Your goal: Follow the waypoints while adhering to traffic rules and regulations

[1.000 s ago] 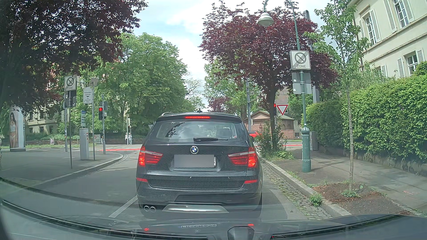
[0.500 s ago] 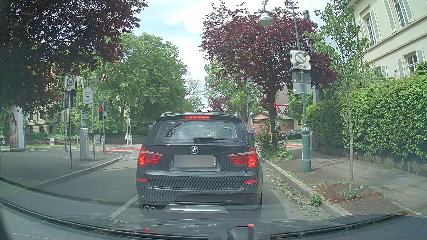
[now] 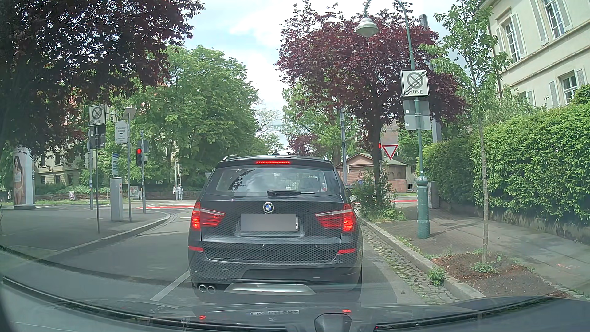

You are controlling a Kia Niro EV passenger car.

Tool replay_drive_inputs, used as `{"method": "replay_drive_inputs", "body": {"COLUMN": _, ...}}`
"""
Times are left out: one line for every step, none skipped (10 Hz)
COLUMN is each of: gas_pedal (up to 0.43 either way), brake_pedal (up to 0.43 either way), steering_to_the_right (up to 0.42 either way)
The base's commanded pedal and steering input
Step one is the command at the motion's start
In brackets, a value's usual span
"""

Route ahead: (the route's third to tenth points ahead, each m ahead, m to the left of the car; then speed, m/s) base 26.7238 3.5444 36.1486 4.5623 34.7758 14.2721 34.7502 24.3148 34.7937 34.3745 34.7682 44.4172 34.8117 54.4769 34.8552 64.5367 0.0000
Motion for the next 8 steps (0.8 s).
{"method": "replay_drive_inputs", "body": {"gas_pedal": 0.000, "brake_pedal": 0.274, "steering_to_the_right": -0.003}}
{"method": "replay_drive_inputs", "body": {"gas_pedal": 0.000, "brake_pedal": 0.268, "steering_to_the_right": 0.003}}
{"method": "replay_drive_inputs", "body": {"gas_pedal": 0.000, "brake_pedal": 0.274, "steering_to_the_right": 0.005}}
{"method": "replay_drive_inputs", "body": {"gas_pedal": 0.000, "brake_pedal": 0.268, "steering_to_the_right": 0.003}}
{"method": "replay_drive_inputs", "body": {"gas_pedal": 0.000, "brake_pedal": 0.274, "steering_to_the_right": 0.001}}
{"method": "replay_drive_inputs", "body": {"gas_pedal": 0.000, "brake_pedal": 0.274, "steering_to_the_right": 0.001}}
{"method": "replay_drive_inputs", "body": {"gas_pedal": 0.000, "brake_pedal": 0.268, "steering_to_the_right": 0.001}}
{"method": "replay_drive_inputs", "body": {"gas_pedal": 0.000, "brake_pedal": 0.274, "steering_to_the_right": 0.001}}
